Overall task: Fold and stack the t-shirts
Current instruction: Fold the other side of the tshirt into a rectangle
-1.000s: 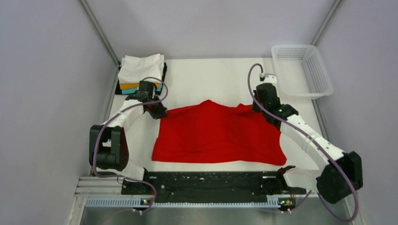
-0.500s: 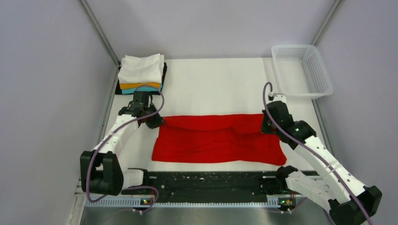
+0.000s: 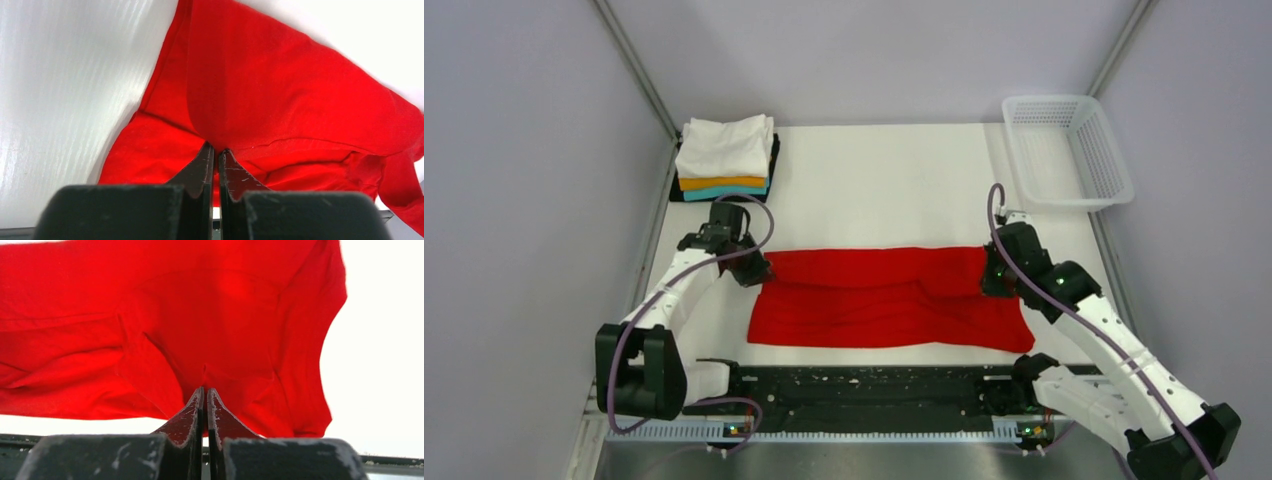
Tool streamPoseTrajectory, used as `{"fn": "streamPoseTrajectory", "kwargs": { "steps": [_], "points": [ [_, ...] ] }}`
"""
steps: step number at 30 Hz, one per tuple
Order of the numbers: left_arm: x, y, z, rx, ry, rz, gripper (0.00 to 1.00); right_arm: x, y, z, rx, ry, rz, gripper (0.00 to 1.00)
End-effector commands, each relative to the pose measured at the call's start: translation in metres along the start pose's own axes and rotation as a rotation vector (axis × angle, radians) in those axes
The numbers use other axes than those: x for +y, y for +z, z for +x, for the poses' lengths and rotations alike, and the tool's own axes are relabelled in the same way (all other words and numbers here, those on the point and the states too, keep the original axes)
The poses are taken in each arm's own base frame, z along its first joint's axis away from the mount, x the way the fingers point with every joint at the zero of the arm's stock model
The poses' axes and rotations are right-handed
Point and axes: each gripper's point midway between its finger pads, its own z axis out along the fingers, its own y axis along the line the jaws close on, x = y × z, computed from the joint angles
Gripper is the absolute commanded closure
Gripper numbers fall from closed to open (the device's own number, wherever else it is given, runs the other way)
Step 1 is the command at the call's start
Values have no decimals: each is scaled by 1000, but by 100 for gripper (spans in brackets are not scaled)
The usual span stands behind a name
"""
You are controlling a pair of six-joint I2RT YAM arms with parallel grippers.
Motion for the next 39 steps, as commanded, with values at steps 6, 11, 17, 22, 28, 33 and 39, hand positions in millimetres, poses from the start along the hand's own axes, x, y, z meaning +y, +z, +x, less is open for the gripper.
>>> {"fn": "streamPoseTrajectory", "kwargs": {
  "steps": [6,11,17,22,28,33,39],
  "points": [
    [38,6,6,-19,-45,-173,64,0,10,73,266,80,-1,65],
    [41,-9,-9,-92,-65,-224,2,10,5,60,229,96,-48,14],
    [4,-21,-19,-110,-45,-58,1,40,14,23,88,88,-186,1],
    [-22,-5,-9,-32,-3,43,1,81,51,15,74,69,-353,1],
    [-28,7,-1,14,25,48,1,95,78,36,157,-11,-347,1],
    [-28,11,-4,16,32,37,1,112,64,83,283,-124,-360,1],
    [-29,16,-13,13,39,6,1,123,5,116,360,-189,-466,1]
  ]
}}
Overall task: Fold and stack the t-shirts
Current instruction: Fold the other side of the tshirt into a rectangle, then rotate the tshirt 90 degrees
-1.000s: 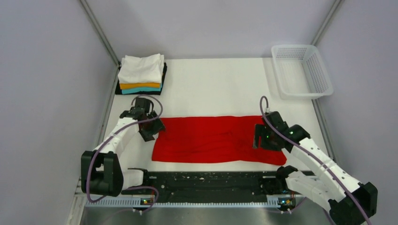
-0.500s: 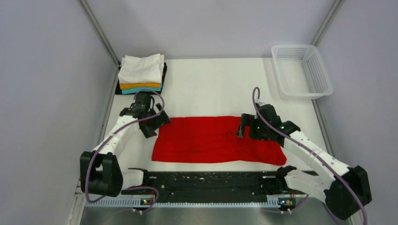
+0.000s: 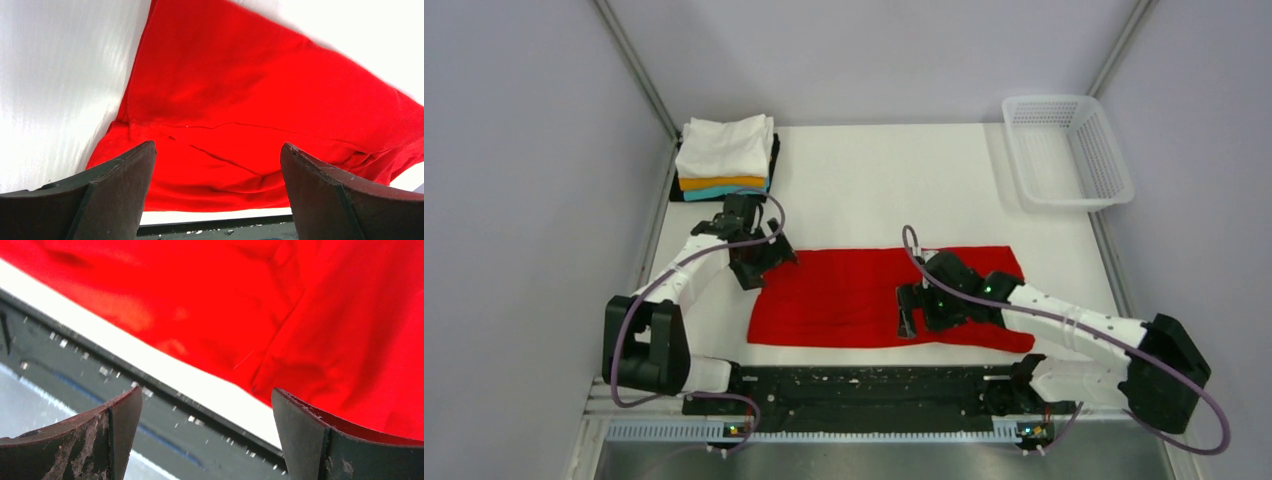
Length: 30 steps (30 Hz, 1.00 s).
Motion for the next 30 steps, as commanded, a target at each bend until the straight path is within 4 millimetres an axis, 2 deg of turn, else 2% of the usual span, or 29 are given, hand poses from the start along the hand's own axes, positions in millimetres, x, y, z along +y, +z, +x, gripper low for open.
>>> {"fn": "streamPoseTrajectory", "kwargs": {
  "steps": [1,3,5,8,13,17,22,25,27,30],
  "points": [
    [-17,-2,-22,-48,33,30,1,27,-35,16,-1,5,-106,1],
    [-23,0,-23,-41,38,45,1,27,-47,7,-80,50,-112,1],
    [-31,1,-23,-32,49,63,1,12,-54,-3,-164,124,-40,1],
    [-45,4,-16,-6,96,77,1,-31,-55,0,-217,343,143,1],
    [-66,23,6,76,177,112,1,-80,-40,9,-277,589,245,1],
    [-62,41,12,121,179,93,1,-104,-28,9,-306,640,292,1],
    [-43,56,16,139,182,13,1,-126,-7,2,-292,673,342,1],
    [-36,58,26,161,161,10,1,-141,3,-16,-291,660,380,1],
    [-34,55,31,164,142,18,1,-150,8,-41,-315,641,388,1],
    [-30,45,36,140,112,22,1,-160,21,-91,-337,584,377,1]
  ]
}}
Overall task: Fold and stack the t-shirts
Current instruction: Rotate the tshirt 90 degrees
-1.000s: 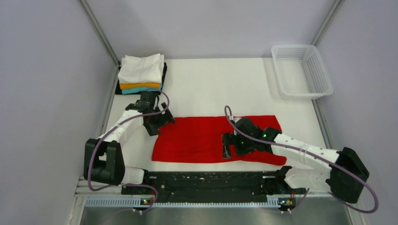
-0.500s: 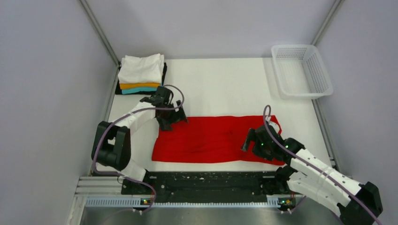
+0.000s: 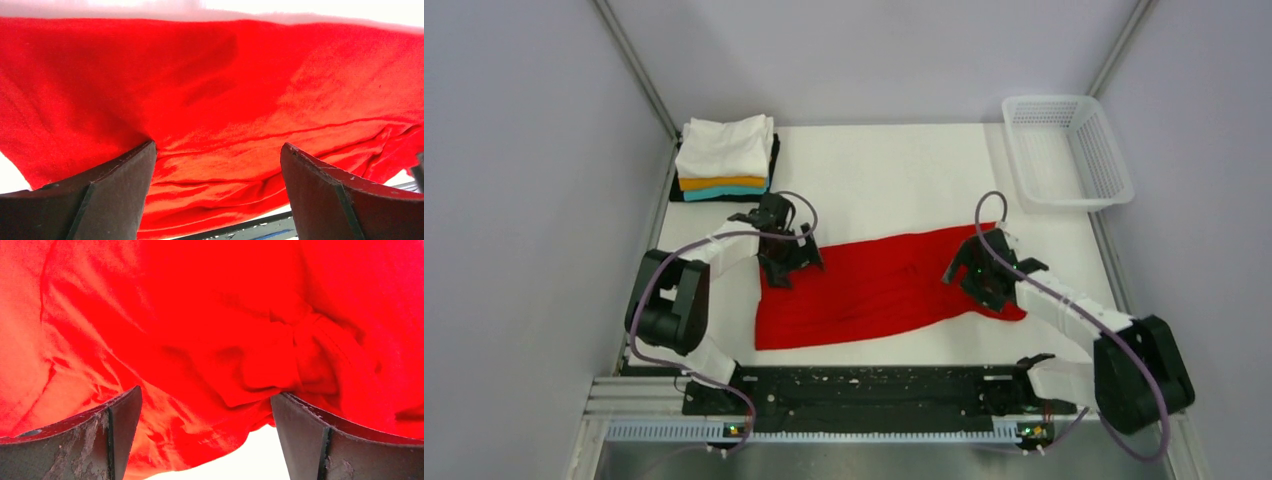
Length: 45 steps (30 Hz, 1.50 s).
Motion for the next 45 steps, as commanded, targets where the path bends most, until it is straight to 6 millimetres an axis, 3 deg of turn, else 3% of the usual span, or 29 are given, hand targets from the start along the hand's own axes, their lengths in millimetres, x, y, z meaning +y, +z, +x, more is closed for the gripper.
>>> {"fn": "streamPoseTrajectory", "kwargs": {
  "steps": [1,5,9,11,13,20,22,24,25,28,30,33,36,38,40,45],
  "points": [
    [8,-9,16,-14,-42,2,1,38,46,-61,-90,-120,-47,1],
    [-2,-13,38,6,-77,50,1,89,85,-102,-70,-252,-63,1],
    [-25,-9,60,27,-116,149,1,142,123,-147,-117,-367,-121,1],
    [-38,-5,70,34,-145,186,1,185,132,-168,-130,-439,-227,1],
    [-50,0,81,46,-148,204,1,212,150,-170,-102,-506,-315,1],
    [-105,21,126,107,-100,244,1,300,184,-184,-120,-619,-563,1],
    [-112,25,140,133,-82,233,1,314,190,-190,-140,-643,-557,1],
    [-115,21,146,118,-59,224,1,323,187,-211,-204,-662,-495,1],
    [-115,17,144,96,-51,214,1,326,180,-221,-230,-663,-477,1],
    [-118,-6,135,19,-25,224,1,337,135,-262,-349,-635,-431,1],
    [-125,-24,127,-29,0,253,1,340,97,-283,-425,-608,-408,1],
    [-129,-51,121,-84,36,285,1,338,40,-300,-499,-584,-400,1],
    [-115,-69,120,-124,68,274,1,317,-7,-291,-498,-557,-398,1],
    [-90,-72,117,-167,71,209,1,291,-29,-270,-471,-544,-380,1],
    [-63,-75,119,-189,63,153,1,251,-38,-233,-416,-535,-344,1],
    [-15,-60,135,-177,54,105,1,141,-48,-111,-200,-410,-303,1]
  ]
}}
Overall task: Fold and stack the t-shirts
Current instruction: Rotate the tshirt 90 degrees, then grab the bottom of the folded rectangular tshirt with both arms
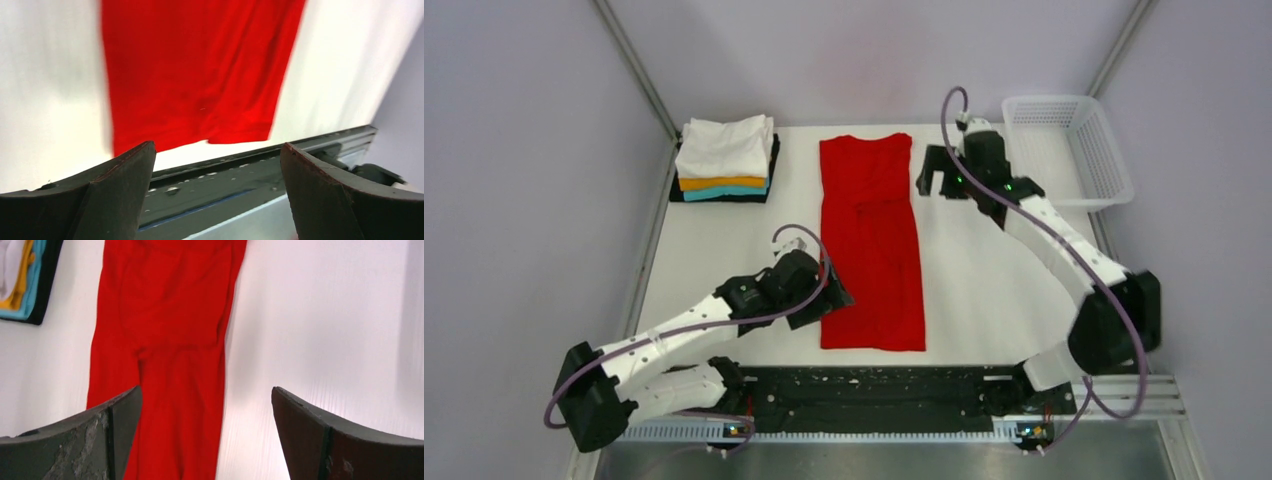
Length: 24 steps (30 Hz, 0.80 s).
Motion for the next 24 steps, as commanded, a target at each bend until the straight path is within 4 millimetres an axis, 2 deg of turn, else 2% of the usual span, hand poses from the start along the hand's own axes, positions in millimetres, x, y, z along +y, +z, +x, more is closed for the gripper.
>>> {"fn": "streamPoseTrajectory", "kwargs": {
  "steps": [1,5,7,9,12,17,21,23,24],
  "points": [
    [65,6,22,26,18,-148,1,-11,-58,125,198,154,15,1],
    [81,18,39,76,17,-147,9,10,-106,216,357,188,-106,1],
    [86,24,42,86,13,-159,17,14,-128,249,436,173,-134,1],
    [88,28,43,90,17,-170,23,17,-143,268,485,177,-146,3],
    [91,34,43,83,17,-182,33,26,-154,288,513,219,-191,5],
    [89,44,52,137,16,-179,45,36,-155,316,562,294,-234,13],
    [97,48,61,181,9,-213,56,29,-149,327,562,282,-187,20],
    [99,49,63,195,8,-222,63,32,-143,331,560,293,-200,27],
    [99,50,65,202,8,-224,71,35,-141,333,567,301,-213,30]
  ]
}}
